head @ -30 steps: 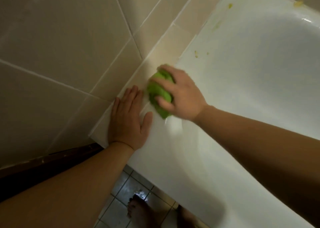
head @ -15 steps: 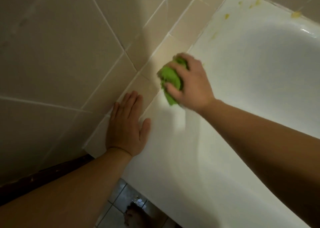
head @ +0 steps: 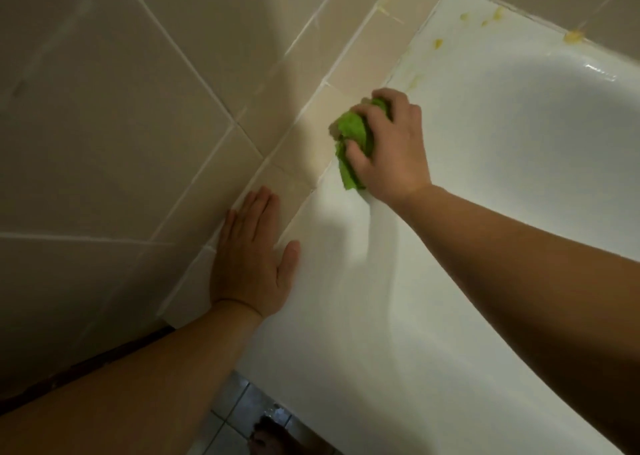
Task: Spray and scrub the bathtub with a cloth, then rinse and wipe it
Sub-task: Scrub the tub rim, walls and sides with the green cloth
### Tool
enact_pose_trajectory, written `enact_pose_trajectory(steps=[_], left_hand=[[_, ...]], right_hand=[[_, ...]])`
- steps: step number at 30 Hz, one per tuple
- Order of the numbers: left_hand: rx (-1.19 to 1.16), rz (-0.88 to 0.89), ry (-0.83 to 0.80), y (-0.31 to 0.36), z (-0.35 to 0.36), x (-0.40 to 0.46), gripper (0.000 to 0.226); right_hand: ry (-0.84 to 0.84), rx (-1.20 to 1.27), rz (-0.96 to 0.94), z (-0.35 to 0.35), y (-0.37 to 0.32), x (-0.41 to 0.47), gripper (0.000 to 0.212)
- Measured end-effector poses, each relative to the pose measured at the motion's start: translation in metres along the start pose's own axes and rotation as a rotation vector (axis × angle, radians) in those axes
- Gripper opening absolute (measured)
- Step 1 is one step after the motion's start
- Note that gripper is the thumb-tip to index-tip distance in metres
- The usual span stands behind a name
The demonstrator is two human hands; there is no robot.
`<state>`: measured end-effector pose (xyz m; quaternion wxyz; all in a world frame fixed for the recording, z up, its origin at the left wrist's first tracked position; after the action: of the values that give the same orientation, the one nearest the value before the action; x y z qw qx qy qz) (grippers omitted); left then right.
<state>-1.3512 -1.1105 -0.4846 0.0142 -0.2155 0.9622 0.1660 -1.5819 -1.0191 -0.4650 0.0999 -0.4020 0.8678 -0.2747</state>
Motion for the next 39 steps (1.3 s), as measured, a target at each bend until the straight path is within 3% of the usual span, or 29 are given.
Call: enact_pose_trajectory(steps=[6,10,12,16,19,26,29,32,34,36,39], left_hand=[[-0.015,-0.015,0.046,-0.004,0.0,-0.001,0.074],[-0.08,-0.073,0.064,-0.006,-0.002,0.0,0.075],[-0.02,-0.056,0.044,-0.005,0.0,0.001,0.076],[0.083,0.013,-0.082,0.012,0.005,0.013,0.092],[0.083,0.027,-0.12,0.024,0.006,0.031,0.099],[0.113,0.01,-0.136,0.03,0.011,0.046,0.109],[0.164,0.0,-0.184,0.035,0.013,0.054,0.11],[0.196,-0.023,-0.235,0.04,0.015,0.066,0.111],[0.205,-0.03,-0.249,0.045,0.016,0.075,0.112],[0.204,-0.032,-0.254,0.049,0.017,0.086,0.114],[0.192,-0.025,-0.244,0.055,0.016,0.102,0.114]], right_hand=[[-0.103,0.055,-0.234,0.022,-0.056,-0.015,0.051],[-0.225,-0.034,-0.392,0.048,-0.07,-0.03,0.052],[-0.19,-0.062,-0.321,0.037,-0.052,-0.018,0.055],[0.036,-0.06,0.03,-0.008,0.015,0.016,0.055],[0.05,-0.042,0.173,-0.009,0.025,0.028,0.056],[-0.236,-0.026,-0.314,0.017,-0.008,-0.008,0.055],[-0.181,-0.044,-0.249,0.001,0.024,0.017,0.055],[-0.004,0.001,-0.032,-0.032,0.067,0.049,0.055],[0.024,0.028,0.083,-0.038,0.078,0.06,0.055],[-0.014,-0.034,0.022,-0.029,0.062,0.058,0.056],[-0.16,-0.082,-0.239,-0.007,0.032,0.038,0.059]])
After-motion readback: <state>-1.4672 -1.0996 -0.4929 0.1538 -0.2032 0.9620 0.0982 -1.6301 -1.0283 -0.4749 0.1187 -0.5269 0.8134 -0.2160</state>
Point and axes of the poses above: each hand's wrist, its own x-axis towards the middle knuckle, its own z-axis out of the palm, y = z × x, the point moved 7 cm from there along x, towards the middle knuckle, and after that the axes turned 10 degrees about -y, right-handed, at the moved point
